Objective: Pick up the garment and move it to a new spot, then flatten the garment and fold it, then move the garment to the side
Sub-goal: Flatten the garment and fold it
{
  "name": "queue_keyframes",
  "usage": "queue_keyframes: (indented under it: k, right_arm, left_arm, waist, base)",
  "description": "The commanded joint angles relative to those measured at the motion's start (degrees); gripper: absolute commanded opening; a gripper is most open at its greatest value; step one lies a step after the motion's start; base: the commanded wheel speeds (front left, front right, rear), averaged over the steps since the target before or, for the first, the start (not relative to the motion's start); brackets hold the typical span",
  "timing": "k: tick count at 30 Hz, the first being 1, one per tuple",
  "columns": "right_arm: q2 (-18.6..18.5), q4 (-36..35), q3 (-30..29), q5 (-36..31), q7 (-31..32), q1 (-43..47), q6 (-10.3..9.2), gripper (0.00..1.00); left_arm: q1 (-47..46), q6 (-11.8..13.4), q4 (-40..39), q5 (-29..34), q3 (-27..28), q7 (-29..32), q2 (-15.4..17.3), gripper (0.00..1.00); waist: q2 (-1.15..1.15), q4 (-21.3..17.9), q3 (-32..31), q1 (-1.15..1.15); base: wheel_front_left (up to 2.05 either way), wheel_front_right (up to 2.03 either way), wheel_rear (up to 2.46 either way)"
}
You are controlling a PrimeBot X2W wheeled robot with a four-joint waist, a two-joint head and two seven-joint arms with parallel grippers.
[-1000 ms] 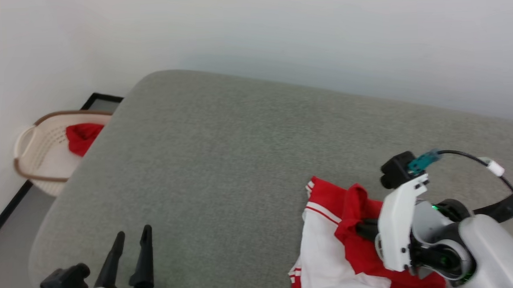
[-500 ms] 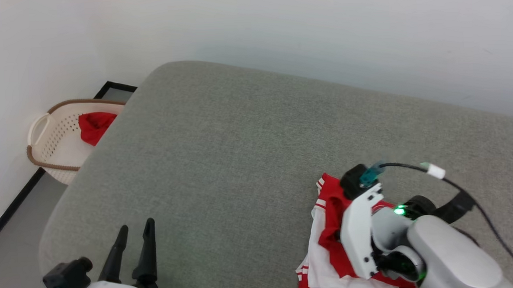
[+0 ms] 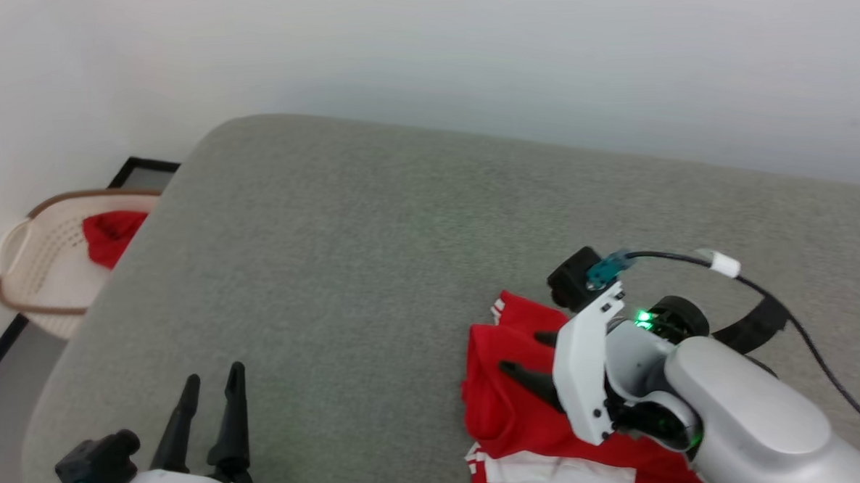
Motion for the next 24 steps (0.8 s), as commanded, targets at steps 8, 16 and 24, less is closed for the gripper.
queue_keyframes:
  k: [8,16,24]
  right_arm:
    - [-5.96,-4.55,-1.91,1.48,-6.82,0.42,-0.05,1.0]
    - [-11.44,-6.08,-7.34,-0.63,-17.59,5.05,-0.05,1.0]
    - [-14.08,-4.94,-13.08,-4.32,-28.85,11.73,-0.05,1.0]
  left_arm:
    - [2.43,-0.15,-0.81,0.82,2.34,-0.03,0.99,1.0]
    - [4.21,-0.15,-2.46,2.74,3.91,-0.01,1.05,1.0]
    - [5.79,-0.15,-3.94,5.25,5.07,-0.02,1.02,1.0]
  waist:
    - [0.0,-7.03,-2.31,0.0]
    - [0.0,-12.86,-3.08,0.0]
    - [0.0,-16.64,-3.68,0.0]
  base:
    - [0.0,0.0,0.0]
    - [0.0,0.0,0.0]
    - [0.0,0.0,0.0]
